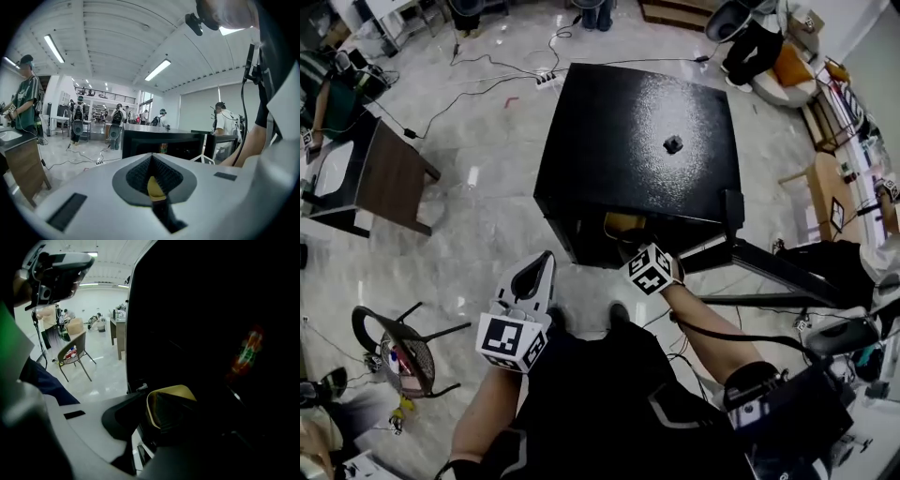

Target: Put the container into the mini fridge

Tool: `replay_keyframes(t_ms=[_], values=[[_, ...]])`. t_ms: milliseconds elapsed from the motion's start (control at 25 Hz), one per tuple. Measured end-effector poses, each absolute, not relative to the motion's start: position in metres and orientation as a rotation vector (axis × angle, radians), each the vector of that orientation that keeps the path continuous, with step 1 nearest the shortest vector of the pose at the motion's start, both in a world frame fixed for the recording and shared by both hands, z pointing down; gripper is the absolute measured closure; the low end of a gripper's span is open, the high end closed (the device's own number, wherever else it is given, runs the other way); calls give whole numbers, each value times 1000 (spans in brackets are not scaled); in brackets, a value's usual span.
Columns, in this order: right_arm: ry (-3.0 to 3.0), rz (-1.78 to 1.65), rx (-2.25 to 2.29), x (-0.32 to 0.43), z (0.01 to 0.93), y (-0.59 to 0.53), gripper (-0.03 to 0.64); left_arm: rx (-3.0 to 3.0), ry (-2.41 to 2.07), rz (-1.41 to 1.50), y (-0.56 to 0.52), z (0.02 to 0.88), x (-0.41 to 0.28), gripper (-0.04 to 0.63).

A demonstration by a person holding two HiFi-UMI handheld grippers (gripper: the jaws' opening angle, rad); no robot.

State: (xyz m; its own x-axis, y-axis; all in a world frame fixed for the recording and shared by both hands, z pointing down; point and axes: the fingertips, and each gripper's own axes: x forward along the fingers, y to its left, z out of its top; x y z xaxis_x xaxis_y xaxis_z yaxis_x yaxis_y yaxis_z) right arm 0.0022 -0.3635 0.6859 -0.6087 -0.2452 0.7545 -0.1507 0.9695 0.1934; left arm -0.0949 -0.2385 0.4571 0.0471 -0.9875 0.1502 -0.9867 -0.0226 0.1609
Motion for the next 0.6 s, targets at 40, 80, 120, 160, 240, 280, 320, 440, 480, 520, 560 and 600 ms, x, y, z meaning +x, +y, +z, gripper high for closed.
replay_keyframes(t_ms=[40, 80, 120, 160, 240, 280, 320, 440, 480, 520, 560, 600], values=[[-2251, -131, 291, 2, 677, -362, 546, 2113, -2017, -10, -241, 455, -97, 586], [-2267, -120, 304, 3, 669, -360, 552, 2126, -2005, -18, -244, 453, -99, 586], [-2285, -100, 313, 3, 660, -357, 558, 2138, -1993, -27, -246, 450, -100, 586], [-2306, -71, 320, 2, 652, -354, 571, 2150, -1979, -39, -248, 447, -101, 586], [-2346, -6, 342, 2, 635, -351, 578, 2187, -1943, -58, -253, 441, -99, 586], [-2357, 13, 360, 4, 627, -350, 580, 2212, -1927, -56, -256, 437, -97, 586], [-2364, 22, 380, 6, 621, -350, 580, 2235, -1914, -50, -260, 434, -95, 586], [-2385, 28, 423, 14, 602, -348, 580, 2273, -1880, -67, -268, 427, -92, 586], [-2396, 32, 432, 15, 595, -346, 581, 2280, -1870, -74, -270, 425, -91, 586], [-2408, 40, 441, 17, 587, -345, 583, 2290, -1862, -76, -271, 424, -90, 586], [-2423, 48, 451, 18, 579, -343, 583, 2302, -1855, -75, -272, 423, -89, 586], [-2439, 55, 461, 19, 570, -341, 584, 2313, -1848, -75, -273, 422, -88, 586]])
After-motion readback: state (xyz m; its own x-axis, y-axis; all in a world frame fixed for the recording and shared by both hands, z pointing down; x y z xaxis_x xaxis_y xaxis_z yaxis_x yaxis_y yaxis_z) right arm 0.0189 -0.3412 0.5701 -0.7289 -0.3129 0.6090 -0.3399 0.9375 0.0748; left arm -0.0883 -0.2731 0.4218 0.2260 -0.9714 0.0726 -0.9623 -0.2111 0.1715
